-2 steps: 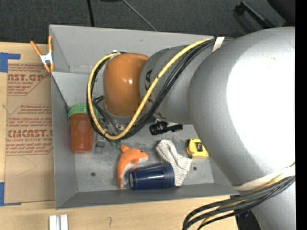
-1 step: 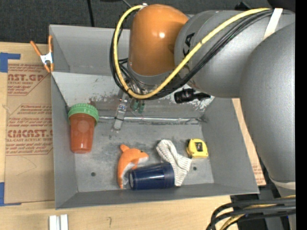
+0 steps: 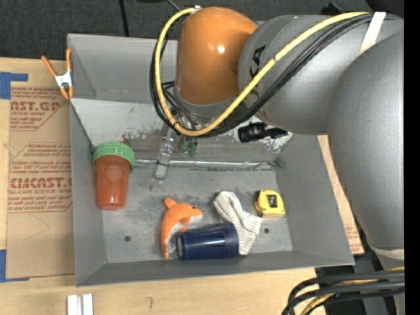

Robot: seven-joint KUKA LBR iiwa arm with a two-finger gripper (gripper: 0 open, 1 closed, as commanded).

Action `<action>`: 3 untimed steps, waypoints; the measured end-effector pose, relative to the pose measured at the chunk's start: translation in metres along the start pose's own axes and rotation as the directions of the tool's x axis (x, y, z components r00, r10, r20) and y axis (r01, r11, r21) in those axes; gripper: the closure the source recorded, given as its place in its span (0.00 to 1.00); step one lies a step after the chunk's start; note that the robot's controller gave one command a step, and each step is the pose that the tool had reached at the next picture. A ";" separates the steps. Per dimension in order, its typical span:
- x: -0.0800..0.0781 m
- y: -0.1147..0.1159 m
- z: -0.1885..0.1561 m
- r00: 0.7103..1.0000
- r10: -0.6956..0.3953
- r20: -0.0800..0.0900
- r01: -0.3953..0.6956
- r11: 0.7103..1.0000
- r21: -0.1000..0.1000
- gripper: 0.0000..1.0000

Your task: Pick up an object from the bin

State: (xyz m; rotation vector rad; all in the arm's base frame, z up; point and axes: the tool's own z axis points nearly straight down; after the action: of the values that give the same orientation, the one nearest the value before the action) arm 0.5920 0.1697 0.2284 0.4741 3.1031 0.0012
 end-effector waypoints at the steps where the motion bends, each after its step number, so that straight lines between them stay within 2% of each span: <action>1: 0.009 -0.026 0.048 0.997 -0.080 0.003 0.080 0.997 -0.001 0.00; 2: 0.032 -0.038 0.116 0.964 -0.265 0.002 0.265 0.964 0.000 0.00; 3: 0.066 -0.064 0.136 0.877 -0.481 0.000 0.481 0.877 -0.002 1.00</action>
Offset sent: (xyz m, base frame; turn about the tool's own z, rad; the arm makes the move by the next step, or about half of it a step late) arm -0.0504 -0.0276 -0.1321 -0.2844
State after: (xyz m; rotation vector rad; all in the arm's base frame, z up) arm 0.5101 0.1288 0.0924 -0.3106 3.1238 0.0033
